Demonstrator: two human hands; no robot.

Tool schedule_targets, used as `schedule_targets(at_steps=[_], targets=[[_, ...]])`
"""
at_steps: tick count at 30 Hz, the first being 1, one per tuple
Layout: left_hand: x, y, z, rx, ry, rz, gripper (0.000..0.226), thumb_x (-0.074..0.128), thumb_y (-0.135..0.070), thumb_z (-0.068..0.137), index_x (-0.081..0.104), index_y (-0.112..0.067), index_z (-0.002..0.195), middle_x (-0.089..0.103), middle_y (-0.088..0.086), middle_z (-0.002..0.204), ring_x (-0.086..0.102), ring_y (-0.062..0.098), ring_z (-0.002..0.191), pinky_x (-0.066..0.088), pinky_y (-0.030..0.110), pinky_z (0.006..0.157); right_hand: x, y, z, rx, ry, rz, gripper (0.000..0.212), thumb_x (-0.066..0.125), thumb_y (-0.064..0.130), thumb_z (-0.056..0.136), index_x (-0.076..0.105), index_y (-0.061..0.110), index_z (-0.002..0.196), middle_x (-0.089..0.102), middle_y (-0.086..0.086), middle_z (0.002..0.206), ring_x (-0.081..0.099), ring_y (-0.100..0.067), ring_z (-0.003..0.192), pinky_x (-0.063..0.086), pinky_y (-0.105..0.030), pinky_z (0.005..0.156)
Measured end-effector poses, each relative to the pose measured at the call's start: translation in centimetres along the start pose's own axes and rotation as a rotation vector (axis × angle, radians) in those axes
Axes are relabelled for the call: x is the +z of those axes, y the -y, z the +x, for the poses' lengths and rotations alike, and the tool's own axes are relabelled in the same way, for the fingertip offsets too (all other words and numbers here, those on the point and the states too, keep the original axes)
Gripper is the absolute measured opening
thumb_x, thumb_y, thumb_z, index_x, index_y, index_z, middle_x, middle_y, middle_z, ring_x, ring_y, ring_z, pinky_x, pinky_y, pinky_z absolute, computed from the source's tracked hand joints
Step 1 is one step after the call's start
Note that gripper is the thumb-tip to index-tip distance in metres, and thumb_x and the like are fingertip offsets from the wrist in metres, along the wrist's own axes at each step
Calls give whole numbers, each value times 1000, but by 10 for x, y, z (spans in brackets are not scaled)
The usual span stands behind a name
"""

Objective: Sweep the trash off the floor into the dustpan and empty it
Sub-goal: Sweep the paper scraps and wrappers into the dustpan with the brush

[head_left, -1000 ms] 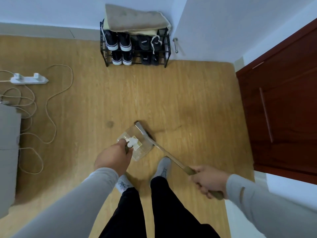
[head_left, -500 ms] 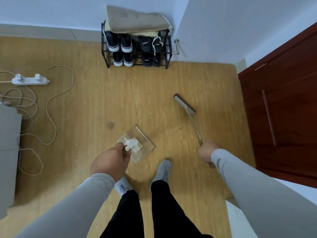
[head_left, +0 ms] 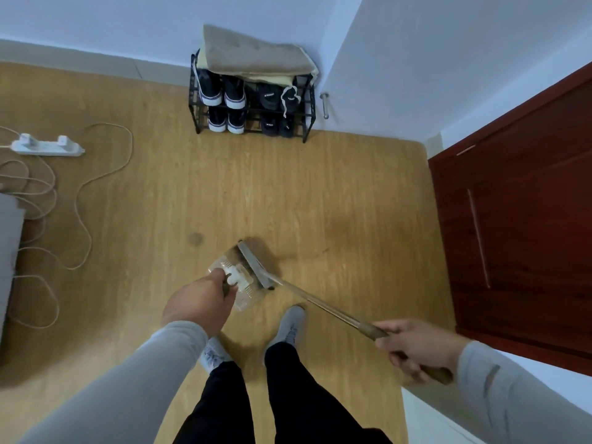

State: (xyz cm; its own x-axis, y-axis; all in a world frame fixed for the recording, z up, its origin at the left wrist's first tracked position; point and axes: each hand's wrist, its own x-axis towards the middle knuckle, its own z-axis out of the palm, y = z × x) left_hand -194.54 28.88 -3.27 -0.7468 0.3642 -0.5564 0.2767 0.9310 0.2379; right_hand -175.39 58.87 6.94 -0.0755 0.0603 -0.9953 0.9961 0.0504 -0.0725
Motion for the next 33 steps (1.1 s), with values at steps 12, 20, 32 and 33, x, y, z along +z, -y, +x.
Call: schedule_targets(at_steps=[12, 20, 32, 33], targets=[[-28, 98, -69, -284, -90, -221, 27, 51, -55, 95, 53, -28, 91, 62, -8, 70, 61, 17, 66, 53, 31, 57, 47, 118, 13, -214, -261, -464, 44, 47, 15, 103, 47, 12, 146, 44, -6, 62, 39, -15, 43, 32, -25, 42], [-43, 179, -93, -409, -125, -274, 29, 54, -54, 94, 53, -27, 83, 62, -3, 68, 59, 18, 62, 54, 35, 58, 125, 181, 48, -299, -246, -592, 60, 48, 15, 98, 37, 23, 156, 57, -7, 67, 47, -17, 45, 39, -26, 43], [-45, 258, -87, -466, -126, -229, 31, 54, -50, 95, 49, -25, 77, 60, -3, 66, 56, 16, 60, 41, 29, 50, 230, 232, 112, -300, -421, -1354, 64, 36, 10, 97, 28, 27, 159, 55, -6, 143, 63, -30, 118, 54, -37, 89], [-45, 263, -87, -461, -124, -241, 31, 55, -49, 95, 48, -25, 76, 59, -3, 66, 56, 16, 61, 43, 29, 52, 227, 224, 107, -276, -411, -1389, 66, 34, 11, 97, 24, 27, 161, 54, -6, 146, 61, -30, 121, 53, -37, 93]])
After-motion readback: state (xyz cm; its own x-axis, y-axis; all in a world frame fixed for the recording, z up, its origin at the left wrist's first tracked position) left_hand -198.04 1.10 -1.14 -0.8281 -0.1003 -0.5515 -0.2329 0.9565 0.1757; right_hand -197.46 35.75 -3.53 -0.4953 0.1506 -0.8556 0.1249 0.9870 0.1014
